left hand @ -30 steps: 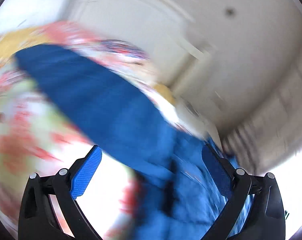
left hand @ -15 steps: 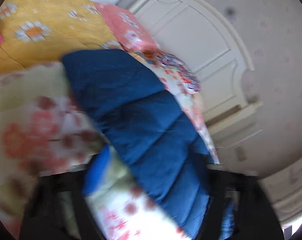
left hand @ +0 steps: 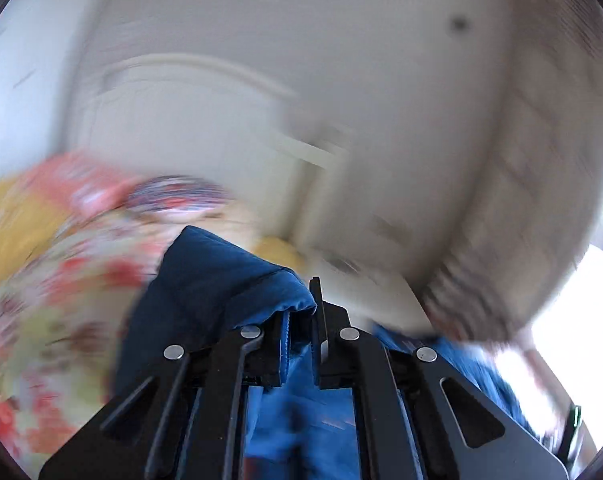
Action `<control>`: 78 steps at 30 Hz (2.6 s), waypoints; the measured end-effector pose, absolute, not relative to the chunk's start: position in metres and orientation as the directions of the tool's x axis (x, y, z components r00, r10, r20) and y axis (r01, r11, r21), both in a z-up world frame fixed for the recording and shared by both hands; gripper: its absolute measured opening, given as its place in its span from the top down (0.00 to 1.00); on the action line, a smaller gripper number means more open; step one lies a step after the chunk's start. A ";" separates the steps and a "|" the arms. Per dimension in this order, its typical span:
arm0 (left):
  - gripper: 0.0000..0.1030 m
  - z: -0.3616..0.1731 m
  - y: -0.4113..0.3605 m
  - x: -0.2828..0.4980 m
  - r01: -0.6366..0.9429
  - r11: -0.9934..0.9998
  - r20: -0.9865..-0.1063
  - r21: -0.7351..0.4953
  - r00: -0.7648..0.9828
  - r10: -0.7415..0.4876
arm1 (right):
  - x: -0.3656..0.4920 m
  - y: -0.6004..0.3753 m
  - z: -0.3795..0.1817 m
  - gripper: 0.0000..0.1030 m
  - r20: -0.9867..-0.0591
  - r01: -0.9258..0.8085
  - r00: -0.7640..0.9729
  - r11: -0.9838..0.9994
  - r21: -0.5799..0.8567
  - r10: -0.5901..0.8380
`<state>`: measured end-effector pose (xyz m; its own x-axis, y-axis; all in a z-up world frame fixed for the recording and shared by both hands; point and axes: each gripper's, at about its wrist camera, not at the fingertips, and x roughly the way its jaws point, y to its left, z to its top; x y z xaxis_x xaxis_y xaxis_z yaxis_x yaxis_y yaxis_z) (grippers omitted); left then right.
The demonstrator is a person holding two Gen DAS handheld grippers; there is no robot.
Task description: Fold large clothes
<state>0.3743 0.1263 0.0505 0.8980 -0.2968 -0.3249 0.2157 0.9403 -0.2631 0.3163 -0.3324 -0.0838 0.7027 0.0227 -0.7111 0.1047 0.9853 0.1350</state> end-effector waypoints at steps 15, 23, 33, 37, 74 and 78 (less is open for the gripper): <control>0.92 -0.105 -0.120 0.343 0.558 0.809 -0.731 0.187 0.629 -0.265 | 0.302 -0.364 -0.081 0.26 -0.655 0.145 0.752 0.949 0.280 0.079; 0.91 -0.090 -0.143 0.289 0.528 0.599 -0.582 0.602 0.804 -0.124 | 0.302 -0.366 -0.081 0.26 -0.651 0.142 0.754 0.944 0.297 0.091; 0.78 -0.032 0.061 0.315 0.162 0.967 -0.517 -0.195 0.821 -0.242 | 0.300 -0.349 -0.074 0.27 -0.646 0.130 0.763 0.972 0.194 0.027; 0.78 -0.073 0.084 0.332 0.048 0.983 -0.625 -0.177 0.766 -0.150 | 0.292 -0.304 -0.056 0.27 -0.597 0.021 0.803 1.000 0.018 -0.006; 0.77 -0.116 0.124 0.334 -0.052 0.943 -0.690 -0.330 0.695 -0.202 | 0.334 -0.378 -0.080 0.77 -0.478 0.107 0.790 0.681 0.724 0.383; 0.77 -0.109 0.119 0.332 -0.040 0.954 -0.679 -0.296 0.712 -0.180 | 0.335 -0.375 -0.089 0.58 -0.481 0.100 0.787 0.688 0.719 0.387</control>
